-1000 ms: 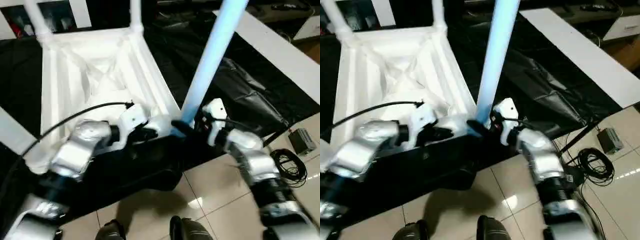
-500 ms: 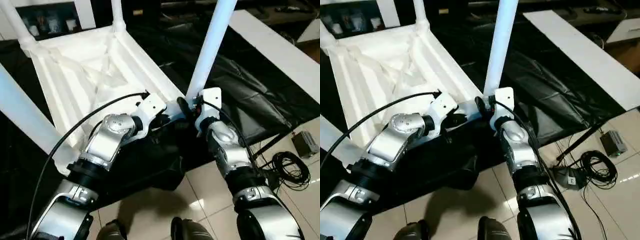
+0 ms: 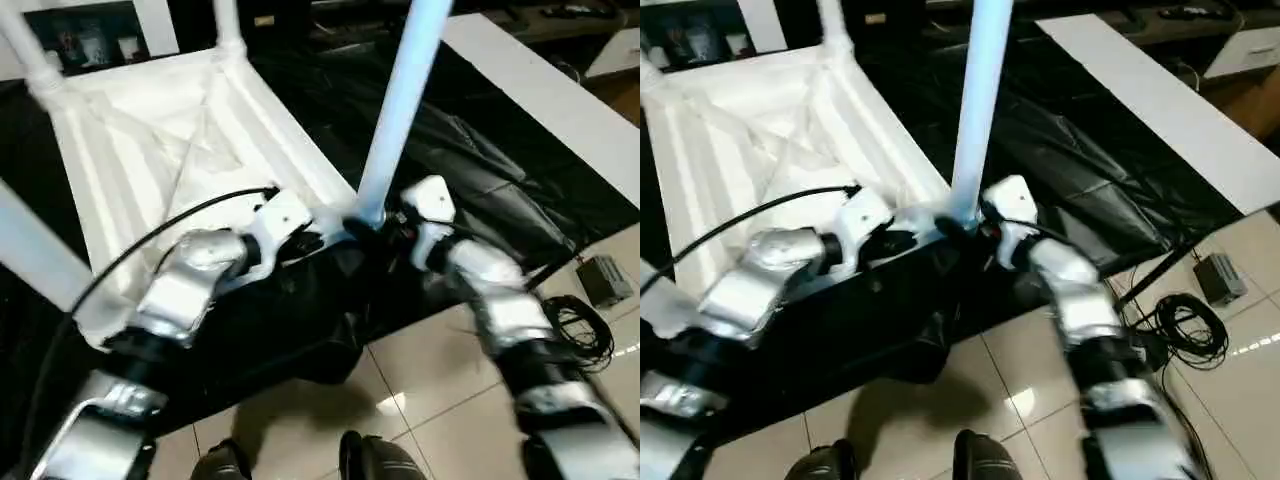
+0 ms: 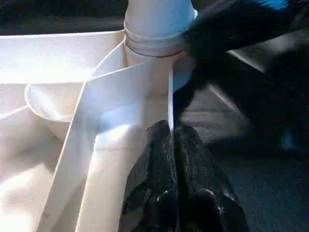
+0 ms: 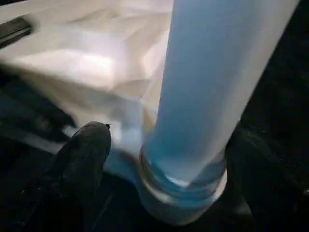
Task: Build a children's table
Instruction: Rotate leg to tighten
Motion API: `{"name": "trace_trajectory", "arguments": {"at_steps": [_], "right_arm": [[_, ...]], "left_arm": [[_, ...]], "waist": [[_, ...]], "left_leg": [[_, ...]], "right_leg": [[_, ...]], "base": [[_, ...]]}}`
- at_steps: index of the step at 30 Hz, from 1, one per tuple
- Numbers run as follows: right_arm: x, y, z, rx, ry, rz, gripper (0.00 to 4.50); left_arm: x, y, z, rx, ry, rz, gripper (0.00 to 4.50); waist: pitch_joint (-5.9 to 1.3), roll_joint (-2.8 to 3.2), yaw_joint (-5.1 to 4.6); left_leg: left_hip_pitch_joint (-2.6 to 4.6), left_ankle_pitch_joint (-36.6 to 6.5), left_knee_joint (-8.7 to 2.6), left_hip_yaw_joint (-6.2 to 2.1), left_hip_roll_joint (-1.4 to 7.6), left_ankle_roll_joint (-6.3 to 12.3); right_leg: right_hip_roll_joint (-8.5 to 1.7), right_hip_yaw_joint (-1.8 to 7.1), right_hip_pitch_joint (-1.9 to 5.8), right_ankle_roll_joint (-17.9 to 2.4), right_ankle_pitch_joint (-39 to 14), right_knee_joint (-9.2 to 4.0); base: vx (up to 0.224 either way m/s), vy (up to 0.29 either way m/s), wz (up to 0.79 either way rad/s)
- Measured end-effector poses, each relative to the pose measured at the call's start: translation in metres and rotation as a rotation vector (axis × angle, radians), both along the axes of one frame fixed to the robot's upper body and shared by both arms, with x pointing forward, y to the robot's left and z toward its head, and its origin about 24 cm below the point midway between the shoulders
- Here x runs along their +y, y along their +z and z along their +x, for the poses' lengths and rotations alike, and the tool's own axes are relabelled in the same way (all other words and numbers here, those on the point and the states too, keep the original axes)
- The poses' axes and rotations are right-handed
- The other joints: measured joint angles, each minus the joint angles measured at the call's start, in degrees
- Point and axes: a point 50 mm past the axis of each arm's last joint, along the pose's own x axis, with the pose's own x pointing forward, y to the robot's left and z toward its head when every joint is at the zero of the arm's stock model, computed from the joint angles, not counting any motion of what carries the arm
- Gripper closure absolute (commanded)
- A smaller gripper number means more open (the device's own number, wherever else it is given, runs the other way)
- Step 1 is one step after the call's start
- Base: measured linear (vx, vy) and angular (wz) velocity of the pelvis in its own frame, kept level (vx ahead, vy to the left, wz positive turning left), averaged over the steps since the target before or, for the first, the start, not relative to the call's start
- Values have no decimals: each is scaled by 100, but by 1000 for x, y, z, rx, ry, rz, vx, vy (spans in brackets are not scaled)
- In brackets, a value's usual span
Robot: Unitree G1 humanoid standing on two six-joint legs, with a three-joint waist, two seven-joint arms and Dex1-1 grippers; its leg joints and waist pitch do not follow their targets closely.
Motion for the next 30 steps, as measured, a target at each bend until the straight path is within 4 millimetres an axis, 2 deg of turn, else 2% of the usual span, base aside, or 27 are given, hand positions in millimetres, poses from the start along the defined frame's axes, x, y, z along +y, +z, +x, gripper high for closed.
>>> {"name": "trace_trajectory", "arguments": {"at_steps": [3,8,11,13,15,21,27,30], "right_arm": [[-16,2,-5,25,70,-58,50],[-27,5,-14,77,186,-107,50],[-26,8,-16,84,232,-103,50],[-25,7,-17,98,250,-104,77],[-24,6,-18,106,266,-104,77],[-11,0,-20,122,315,-103,122],[-10,-2,-18,120,322,-117,174],[-10,-3,-17,119,323,-117,183]], "left_arm": [[10,0,-7,29,-71,12,450],[21,2,-19,80,-189,23,450],[23,2,-22,99,-216,22,450],[24,2,-23,105,-225,23,450],[24,2,-23,107,-228,25,450],[24,2,-24,107,-232,27,450],[24,2,-25,111,-235,29,450],[25,2,-25,114,-231,28,450]], "waist": [[0,0,21],[3,5,30],[3,4,37],[3,5,49],[3,4,56],[3,2,56],[1,-5,76],[0,-9,69]], "left_leg": [[-5,-1,-6,2,3,12],[-20,0,-2,5,2,42],[-23,-1,2,8,2,47],[-24,-1,4,8,2,48],[-25,0,6,8,2,48],[-25,-1,6,8,2,48],[-25,-1,19,8,2,50],[-24,-1,27,8,3,50]], "right_leg": [[4,-2,0,-3,-1,-11],[2,-1,0,-12,3,-35],[1,0,0,-14,5,-37],[1,0,0,-15,5,-36],[0,0,0,-16,6,-36],[0,-1,0,-17,7,-35],[-1,0,1,-18,8,-26],[-2,1,1,-18,7,-17]], "base": [[0,0,0],[0,0,0],[0,0,0],[0,0,0],[0,0,0],[0,0,0],[0,0,0],[0,0,0]]}}
